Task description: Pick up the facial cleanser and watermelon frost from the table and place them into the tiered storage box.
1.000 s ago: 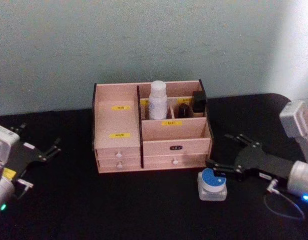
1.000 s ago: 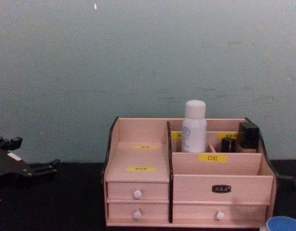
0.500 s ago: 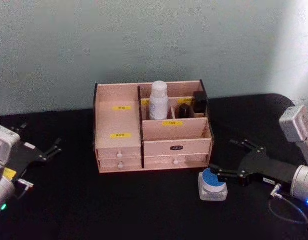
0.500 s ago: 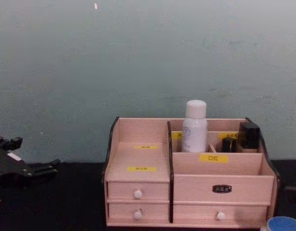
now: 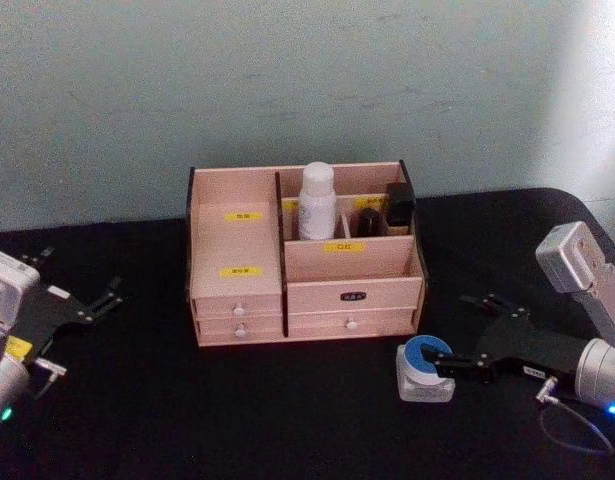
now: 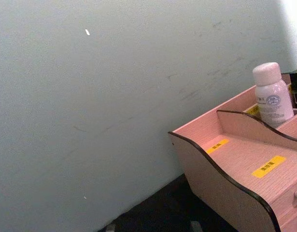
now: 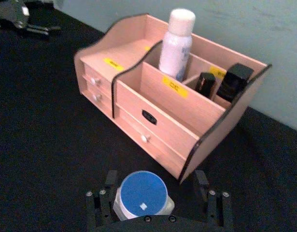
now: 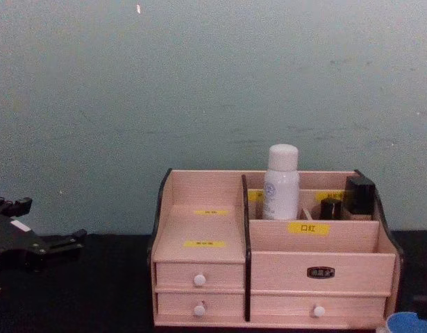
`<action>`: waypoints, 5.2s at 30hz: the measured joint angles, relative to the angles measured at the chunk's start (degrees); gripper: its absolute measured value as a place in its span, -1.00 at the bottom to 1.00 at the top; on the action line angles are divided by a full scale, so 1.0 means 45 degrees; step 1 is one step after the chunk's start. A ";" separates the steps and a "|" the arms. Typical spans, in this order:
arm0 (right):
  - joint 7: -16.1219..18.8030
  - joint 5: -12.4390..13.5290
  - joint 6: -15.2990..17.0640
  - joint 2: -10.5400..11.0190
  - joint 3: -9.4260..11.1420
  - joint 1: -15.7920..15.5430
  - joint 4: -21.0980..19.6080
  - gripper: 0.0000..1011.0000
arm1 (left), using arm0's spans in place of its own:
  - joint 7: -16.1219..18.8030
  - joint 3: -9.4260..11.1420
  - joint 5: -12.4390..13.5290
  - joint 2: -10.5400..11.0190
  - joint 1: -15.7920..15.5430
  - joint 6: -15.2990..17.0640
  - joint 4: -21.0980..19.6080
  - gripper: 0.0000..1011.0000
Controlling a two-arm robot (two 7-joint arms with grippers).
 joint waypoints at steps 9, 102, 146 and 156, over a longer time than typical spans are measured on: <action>0.0142 -0.0465 -0.0188 -0.0133 -0.0042 0.0269 0.1276 0.98 | 0.0001 -0.0001 0.0000 0.0000 0.0000 0.0000 0.0000 0.98; 0.1894 0.0445 -0.0866 -0.0400 -0.1496 0.1615 0.2967 0.98 | 0.0000 0.0000 0.0001 0.0000 0.0000 0.0000 0.0000 0.98; 0.2115 0.0304 -0.1314 -0.0313 -0.1546 0.1626 0.2928 0.41 | 0.0001 0.0000 0.0000 0.0000 0.0000 0.0000 0.0000 0.98; 0.2573 0.0552 -0.1651 -0.0184 -0.1536 0.1716 0.2635 0.41 | 0.0001 0.0000 0.0000 0.0000 0.0000 0.0000 -0.0001 0.98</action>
